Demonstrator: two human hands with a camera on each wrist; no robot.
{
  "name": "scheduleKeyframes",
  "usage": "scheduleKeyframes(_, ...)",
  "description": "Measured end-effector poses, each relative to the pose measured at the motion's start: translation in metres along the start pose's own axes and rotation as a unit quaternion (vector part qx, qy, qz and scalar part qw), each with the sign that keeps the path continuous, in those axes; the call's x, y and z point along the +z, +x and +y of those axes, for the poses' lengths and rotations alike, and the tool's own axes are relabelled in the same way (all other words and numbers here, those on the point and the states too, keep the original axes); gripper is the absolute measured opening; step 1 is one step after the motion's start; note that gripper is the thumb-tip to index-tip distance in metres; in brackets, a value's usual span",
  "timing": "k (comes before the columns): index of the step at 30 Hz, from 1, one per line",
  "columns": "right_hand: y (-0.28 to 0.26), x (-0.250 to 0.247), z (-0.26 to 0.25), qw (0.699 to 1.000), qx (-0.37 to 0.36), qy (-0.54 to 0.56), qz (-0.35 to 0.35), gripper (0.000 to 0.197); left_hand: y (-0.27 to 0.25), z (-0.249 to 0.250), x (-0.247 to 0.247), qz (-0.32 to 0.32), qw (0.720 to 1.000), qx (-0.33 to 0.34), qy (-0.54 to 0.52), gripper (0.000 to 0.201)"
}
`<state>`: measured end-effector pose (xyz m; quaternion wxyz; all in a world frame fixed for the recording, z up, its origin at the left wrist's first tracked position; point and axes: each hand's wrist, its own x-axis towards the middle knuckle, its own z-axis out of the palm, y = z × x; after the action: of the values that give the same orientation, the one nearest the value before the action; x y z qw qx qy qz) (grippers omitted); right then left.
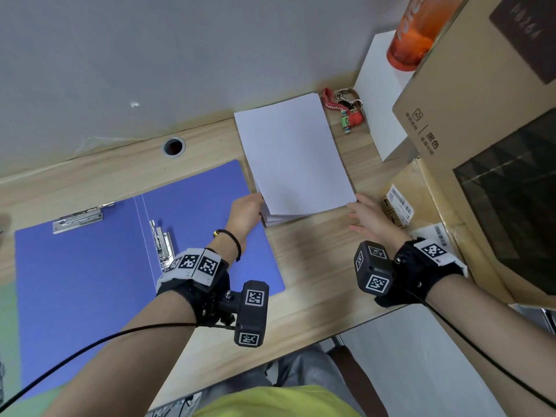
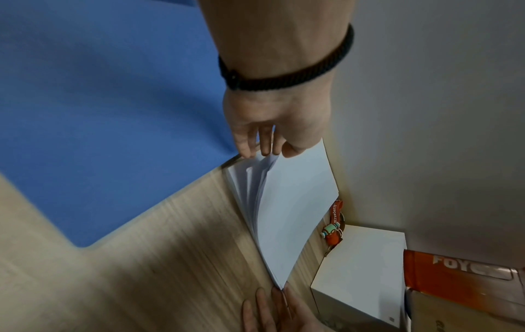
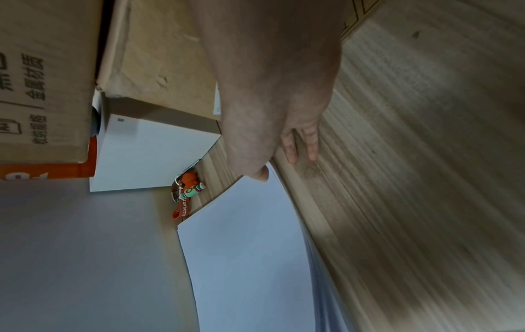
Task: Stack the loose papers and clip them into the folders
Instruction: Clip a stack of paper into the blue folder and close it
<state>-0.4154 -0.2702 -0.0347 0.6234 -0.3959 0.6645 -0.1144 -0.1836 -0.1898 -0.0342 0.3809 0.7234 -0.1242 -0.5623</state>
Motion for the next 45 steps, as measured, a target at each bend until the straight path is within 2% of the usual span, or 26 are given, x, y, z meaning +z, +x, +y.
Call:
scheduleKeyframes(2,0.002,-0.001,0.002,1.000,-0.002,0.003,0.003,0.040,0.001,0.003,0.000,0.015,1.000,0.009,-0.018,0.017)
scheduleKeyframes(6,0.005,-0.004,0.006,1.000,0.004,0.007,-0.005,0.047,0.006,0.006,0.005,-0.025,0.998,-0.020,-0.052,0.048)
scheduleKeyframes(9,0.007,-0.009,0.013,0.999,-0.006,0.027,0.043,0.061,0.006,0.009,0.013,-0.052,0.996,-0.016,-0.070,0.040)
scheduleKeyframes(12,0.004,-0.012,0.017,0.991,0.016,0.102,0.086,0.047,0.003,0.014,0.018,-0.045,0.996,0.000,-0.078,0.046)
scheduleKeyframes(14,-0.002,-0.013,0.016,0.986,0.032,0.156,0.058,0.039,0.000,0.016,0.012,-0.025,0.997,0.003,-0.080,0.051)
scheduleKeyframes(19,-0.017,-0.002,-0.004,0.976,0.053,0.208,-0.048,0.050,-0.017,0.009,-0.030,-0.049,0.998,0.022,-0.030,0.052)
scheduleKeyframes(22,-0.031,0.022,-0.017,0.978,0.040,0.189,-0.079,0.057,-0.034,-0.001,-0.066,-0.099,0.994,0.032,0.021,0.056)
scheduleKeyframes(25,-0.051,0.054,-0.022,0.975,0.000,0.196,-0.107,0.031,-0.052,-0.016,-0.103,-0.132,0.988,0.029,0.079,0.056)
scheduleKeyframes(27,-0.064,0.078,-0.026,0.982,-0.032,0.159,-0.097,0.028,-0.065,-0.027,-0.127,-0.138,0.984,0.037,0.109,0.058)
scheduleKeyframes(29,-0.080,0.102,-0.034,0.986,-0.071,0.110,-0.103,0.035,-0.074,-0.034,-0.148,-0.113,0.984,0.069,0.121,0.056)
scheduleKeyframes(32,-0.106,0.132,-0.055,0.983,-0.126,0.079,-0.111,0.035,-0.086,-0.021,-0.170,-0.042,0.984,0.152,0.081,0.046)
scheduleKeyframes(36,-0.144,0.150,-0.090,0.963,-0.220,0.126,-0.095,0.016,-0.111,0.019,-0.178,0.029,0.962,0.273,0.009,0.047)
scheduleKeyframes(38,-0.157,0.153,-0.097,0.957,-0.244,0.137,-0.072,0.019,-0.122,0.030,-0.176,0.041,0.953,0.300,-0.008,0.048)
scheduleKeyframes(40,-0.161,0.155,-0.091,0.960,-0.253,0.101,-0.059,0.019,-0.123,0.026,-0.175,0.035,0.954,0.297,-0.012,0.051)
scheduleKeyframes(42,-0.156,0.156,-0.070,0.969,-0.237,0.030,-0.058,0.022,-0.120,0.009,-0.175,0.009,0.965,0.261,-0.004,0.051)
scheduleKeyframes(45,-0.152,0.157,-0.033,0.978,-0.189,-0.062,-0.066,0.022,-0.119,-0.015,-0.174,-0.044,0.974,0.208,0.075,0.032)
